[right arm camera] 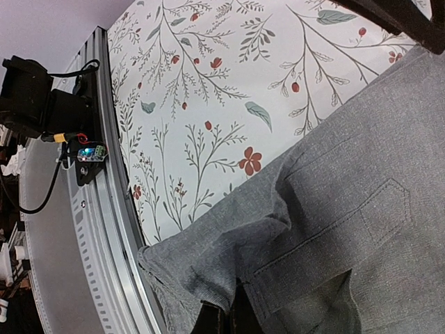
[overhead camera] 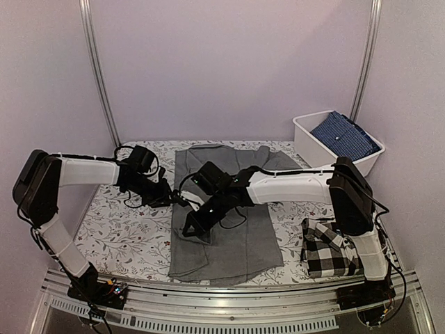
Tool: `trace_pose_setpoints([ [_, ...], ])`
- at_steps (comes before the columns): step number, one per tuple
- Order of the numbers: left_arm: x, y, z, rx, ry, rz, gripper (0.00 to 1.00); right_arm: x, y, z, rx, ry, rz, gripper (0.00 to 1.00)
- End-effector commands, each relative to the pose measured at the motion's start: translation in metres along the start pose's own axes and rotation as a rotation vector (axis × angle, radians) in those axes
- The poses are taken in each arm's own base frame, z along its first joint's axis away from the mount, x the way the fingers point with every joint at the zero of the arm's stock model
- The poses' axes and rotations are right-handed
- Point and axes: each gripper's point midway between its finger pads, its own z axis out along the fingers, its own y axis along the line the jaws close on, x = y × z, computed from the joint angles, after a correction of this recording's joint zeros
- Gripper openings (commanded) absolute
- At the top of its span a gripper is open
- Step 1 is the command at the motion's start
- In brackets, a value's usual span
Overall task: Fold and stack the long sleeve shirts
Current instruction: Fold the flattened shirt at the center of the board.
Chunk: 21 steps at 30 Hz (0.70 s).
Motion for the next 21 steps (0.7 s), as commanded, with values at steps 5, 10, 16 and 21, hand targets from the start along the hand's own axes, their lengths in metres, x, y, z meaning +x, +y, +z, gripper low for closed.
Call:
trace_pose_setpoints([
  [5,-0.001,0.007,0.005,0.003,0.000,-0.001,0.29,0.021,0.005,0.011,-0.010,0.054,0.014,0.01],
  [10,0.000,0.009,0.007,-0.003,0.004,-0.005,0.29,0.023,0.007,0.012,-0.016,0.057,0.014,0.07],
  [16,0.001,0.015,0.009,-0.019,0.005,-0.015,0.30,0.020,0.015,0.003,-0.033,0.031,0.010,0.32],
  [21,0.003,0.024,0.013,-0.039,0.010,-0.034,0.31,0.003,0.023,-0.029,0.016,-0.064,-0.001,0.47],
])
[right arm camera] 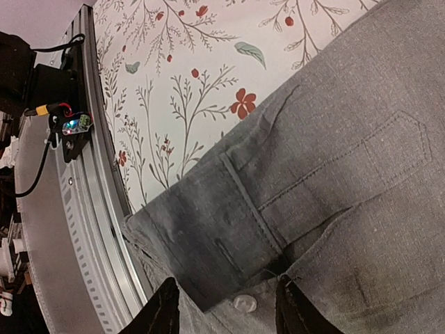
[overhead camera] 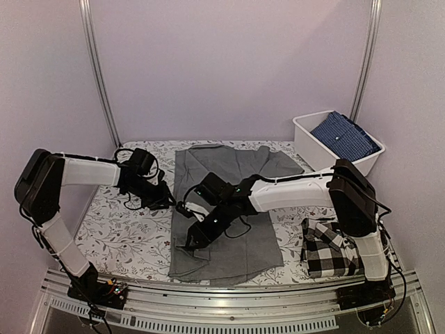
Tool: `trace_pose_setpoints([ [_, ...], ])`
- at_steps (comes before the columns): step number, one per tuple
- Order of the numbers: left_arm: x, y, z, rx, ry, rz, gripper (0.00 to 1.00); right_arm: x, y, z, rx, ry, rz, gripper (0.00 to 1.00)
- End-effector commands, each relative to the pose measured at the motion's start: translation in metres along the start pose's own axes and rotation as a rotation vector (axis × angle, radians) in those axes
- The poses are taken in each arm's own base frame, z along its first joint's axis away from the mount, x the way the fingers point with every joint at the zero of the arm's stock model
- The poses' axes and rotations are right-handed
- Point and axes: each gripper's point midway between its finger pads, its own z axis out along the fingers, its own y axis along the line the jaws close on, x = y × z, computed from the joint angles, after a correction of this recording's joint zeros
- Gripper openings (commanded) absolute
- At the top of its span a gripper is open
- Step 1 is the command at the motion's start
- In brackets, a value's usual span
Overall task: Fold and stack the long sleeve shirts
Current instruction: Fold the flattened shirt at the center of the board, then move the 1/3-folded shirt to the center of the board.
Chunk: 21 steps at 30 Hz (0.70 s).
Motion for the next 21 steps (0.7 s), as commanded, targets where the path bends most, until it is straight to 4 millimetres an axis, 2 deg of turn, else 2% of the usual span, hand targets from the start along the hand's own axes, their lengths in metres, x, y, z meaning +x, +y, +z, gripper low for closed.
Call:
trace_pose_setpoints([
  [1,0.000,0.015,0.008,-0.023,0.003,-0.023,0.31,-0.029,0.022,-0.045,0.034,-0.142,-0.033,0.47],
  [7,0.010,0.020,0.013,-0.023,0.026,-0.046,0.33,-0.033,0.009,-0.072,0.102,-0.217,0.006,0.47],
  [12,0.023,0.022,0.016,-0.022,0.051,-0.056,0.33,-0.027,-0.014,-0.088,0.150,-0.261,0.064,0.47],
  [17,0.036,0.017,0.022,-0.003,0.088,-0.066,0.28,-0.020,-0.042,-0.107,0.226,-0.309,0.124,0.46],
  [21,0.043,0.015,0.027,0.011,0.112,-0.078,0.20,-0.016,-0.057,-0.124,0.268,-0.355,0.166,0.46],
])
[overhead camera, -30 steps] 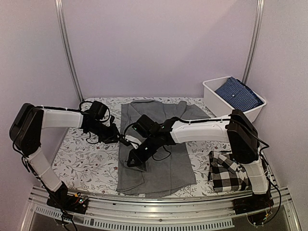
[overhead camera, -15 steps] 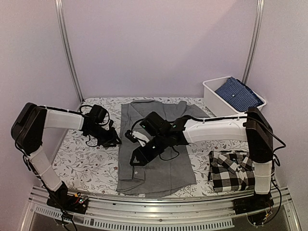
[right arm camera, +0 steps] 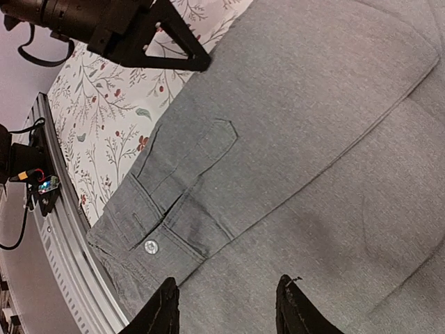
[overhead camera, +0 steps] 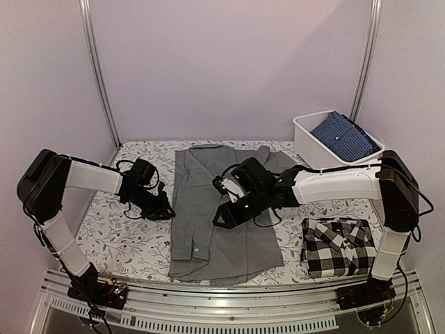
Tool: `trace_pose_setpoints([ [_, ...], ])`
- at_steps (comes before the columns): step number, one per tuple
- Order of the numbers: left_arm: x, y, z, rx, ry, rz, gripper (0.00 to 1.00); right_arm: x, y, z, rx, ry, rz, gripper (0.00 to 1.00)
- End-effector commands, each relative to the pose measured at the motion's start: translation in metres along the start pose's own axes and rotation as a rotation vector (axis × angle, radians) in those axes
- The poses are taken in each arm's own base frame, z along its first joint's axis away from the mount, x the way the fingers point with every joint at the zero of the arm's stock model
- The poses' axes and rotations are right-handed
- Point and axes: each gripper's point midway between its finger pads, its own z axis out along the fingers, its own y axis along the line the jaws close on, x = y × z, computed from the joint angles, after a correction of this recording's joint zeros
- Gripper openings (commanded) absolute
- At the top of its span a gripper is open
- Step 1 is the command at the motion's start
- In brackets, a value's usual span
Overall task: Fold and stack the long sleeve shirts
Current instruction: Move the 1/3-folded shirt to the center of the board.
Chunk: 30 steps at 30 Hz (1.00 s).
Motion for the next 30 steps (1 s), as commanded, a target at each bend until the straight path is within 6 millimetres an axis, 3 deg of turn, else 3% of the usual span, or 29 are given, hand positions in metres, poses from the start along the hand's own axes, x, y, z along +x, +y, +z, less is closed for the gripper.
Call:
trace_pose_setpoints([
  [1,0.013,-0.003,0.011,0.027,0.045,-0.014,0.16,-0.022,-0.015,-0.028,0.053,-0.127,0.047,0.47],
  [6,0.014,-0.007,0.015,0.041,0.062,-0.020,0.00,-0.020,-0.032,-0.040,0.097,-0.161,0.081,0.47],
  [12,-0.003,0.024,0.006,-0.095,0.033,-0.022,0.00,-0.017,-0.052,-0.053,0.164,-0.190,0.122,0.47],
  [18,-0.025,0.070,-0.015,-0.255,-0.014,-0.037,0.00,-0.006,-0.091,-0.065,0.252,-0.211,0.214,0.48],
  [22,-0.031,0.090,-0.020,-0.283,-0.011,-0.073,0.00,-0.001,-0.116,-0.074,0.286,-0.236,0.277,0.48],
  [26,-0.034,0.094,-0.024,-0.278,-0.013,-0.087,0.00,0.003,-0.150,-0.088,0.340,-0.262,0.350,0.49],
  [30,-0.044,0.087,-0.034,-0.277,-0.048,-0.074,0.11,-0.003,-0.178,-0.104,0.365,-0.309,0.410,0.51],
])
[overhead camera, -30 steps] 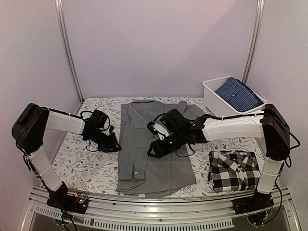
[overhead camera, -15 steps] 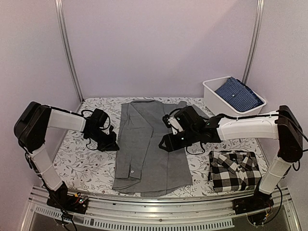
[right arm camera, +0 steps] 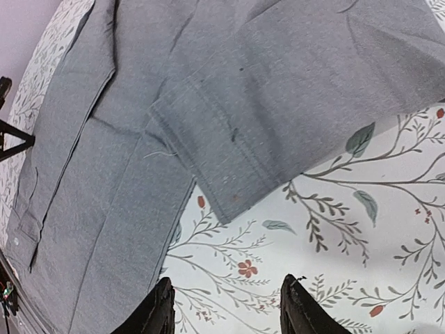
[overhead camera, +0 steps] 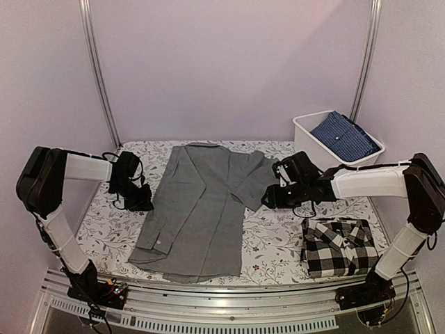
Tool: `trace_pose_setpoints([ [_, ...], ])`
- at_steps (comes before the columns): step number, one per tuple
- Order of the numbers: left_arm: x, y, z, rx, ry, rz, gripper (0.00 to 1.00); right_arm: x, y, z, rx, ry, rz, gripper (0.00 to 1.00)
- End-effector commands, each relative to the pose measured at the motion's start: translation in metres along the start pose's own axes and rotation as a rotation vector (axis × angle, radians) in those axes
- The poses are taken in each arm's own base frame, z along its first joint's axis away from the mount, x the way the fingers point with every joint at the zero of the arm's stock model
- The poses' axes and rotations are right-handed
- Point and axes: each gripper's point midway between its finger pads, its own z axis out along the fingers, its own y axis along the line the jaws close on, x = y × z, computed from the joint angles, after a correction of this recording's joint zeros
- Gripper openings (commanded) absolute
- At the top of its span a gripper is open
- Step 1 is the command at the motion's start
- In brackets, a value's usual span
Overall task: Fold and stack the long sleeve shirts
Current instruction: Move the 1/3-folded shirt to the center of the board, then pick up the sleeve from the 1/3-folded shirt.
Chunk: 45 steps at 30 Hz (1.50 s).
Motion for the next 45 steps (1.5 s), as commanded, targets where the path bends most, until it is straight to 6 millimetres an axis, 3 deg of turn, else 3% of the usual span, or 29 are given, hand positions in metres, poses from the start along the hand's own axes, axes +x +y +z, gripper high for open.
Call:
trace_pose_setpoints([
  [1,0.000,0.013,-0.008,-0.073,0.004,0.010,0.14,-0.034,-0.021,-0.013,0.006,-0.099,0.078,0.51],
  [4,-0.013,0.010,-0.023,-0.090,-0.047,0.031,0.22,-0.043,-0.020,-0.012,0.005,-0.111,0.069,0.52],
  [10,-0.033,-0.012,-0.059,-0.075,-0.145,0.090,0.28,-0.039,-0.025,0.012,0.037,-0.061,0.062,0.53],
  [19,-0.023,-0.100,-0.092,0.075,-0.221,0.298,0.31,-0.037,-0.020,0.038,0.017,-0.025,0.085,0.52],
  [24,-0.013,-0.129,-0.096,0.149,-0.214,0.337,0.31,-0.027,-0.006,0.050,0.055,0.008,0.029,0.52],
  [30,-0.002,-0.149,-0.089,0.183,-0.199,0.372,0.31,-0.013,-0.005,0.065,0.183,0.027,-0.034,0.52],
  [35,0.005,-0.157,-0.084,0.192,-0.183,0.391,0.31,-0.003,-0.012,0.078,0.265,0.052,-0.066,0.52],
  [41,0.009,-0.162,-0.082,0.204,-0.175,0.399,0.31,0.024,-0.016,0.099,0.323,0.130,-0.120,0.52],
  [45,0.011,-0.168,-0.082,0.211,-0.175,0.415,0.31,0.030,-0.023,0.100,0.350,0.139,-0.118,0.42],
])
